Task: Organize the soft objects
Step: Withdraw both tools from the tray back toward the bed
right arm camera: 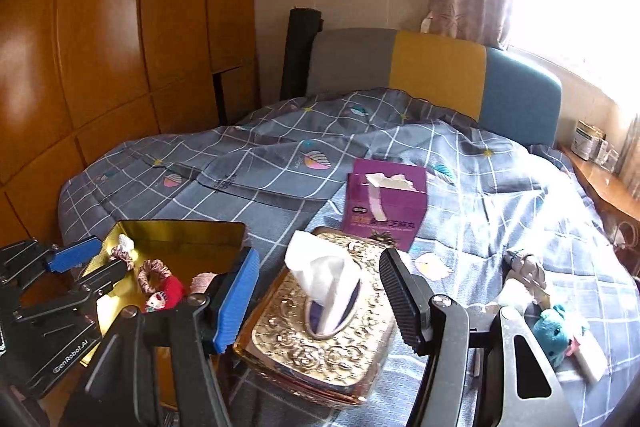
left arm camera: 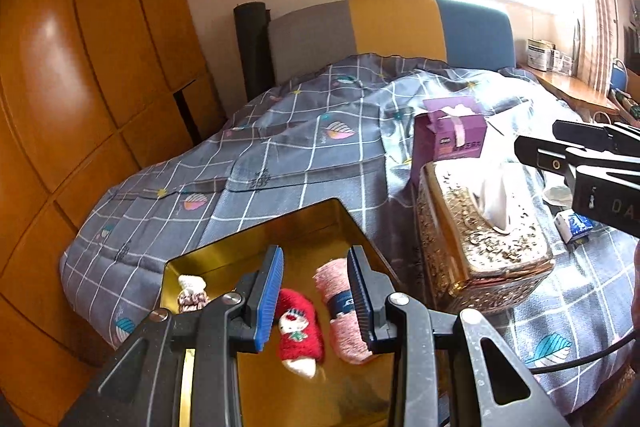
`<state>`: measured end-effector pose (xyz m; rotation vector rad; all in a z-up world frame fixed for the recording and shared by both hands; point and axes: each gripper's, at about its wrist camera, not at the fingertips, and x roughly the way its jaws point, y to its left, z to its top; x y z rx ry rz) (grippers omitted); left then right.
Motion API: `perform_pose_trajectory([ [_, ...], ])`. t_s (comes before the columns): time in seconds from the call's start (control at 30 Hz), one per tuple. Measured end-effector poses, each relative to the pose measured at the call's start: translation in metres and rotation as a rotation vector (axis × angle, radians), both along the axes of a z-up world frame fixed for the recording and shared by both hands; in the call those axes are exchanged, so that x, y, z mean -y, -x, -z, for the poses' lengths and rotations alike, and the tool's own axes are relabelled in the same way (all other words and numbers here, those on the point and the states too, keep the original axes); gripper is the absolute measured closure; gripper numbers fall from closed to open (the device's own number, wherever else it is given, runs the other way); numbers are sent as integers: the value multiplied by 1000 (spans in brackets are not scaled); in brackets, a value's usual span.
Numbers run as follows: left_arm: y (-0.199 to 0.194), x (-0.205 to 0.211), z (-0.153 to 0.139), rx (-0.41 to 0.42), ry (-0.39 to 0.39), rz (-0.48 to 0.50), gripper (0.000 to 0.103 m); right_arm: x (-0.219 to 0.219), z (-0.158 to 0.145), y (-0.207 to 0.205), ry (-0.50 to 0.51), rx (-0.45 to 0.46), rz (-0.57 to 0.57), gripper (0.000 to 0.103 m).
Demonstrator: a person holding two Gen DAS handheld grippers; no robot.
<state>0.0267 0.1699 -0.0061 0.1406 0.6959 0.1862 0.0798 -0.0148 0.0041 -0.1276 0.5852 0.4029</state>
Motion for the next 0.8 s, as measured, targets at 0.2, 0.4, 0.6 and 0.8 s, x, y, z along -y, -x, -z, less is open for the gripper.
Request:
perform_pose_trajectory([
  [0.2,-7,18,-6,8,-13,41,70,21,1,-3,-13,2,38,40],
  [0.4,-16,41,-14,16,-27,107,70,46,6,-12,-16,-11,81,34],
  [0.6,-31,84,-26,21,-22,257,64,121,24,-40,-23,-82,245,29],
  [0.8,-55,159,-19,-47,-43,473,55,245,54,-74,-55,-175,542,29],
])
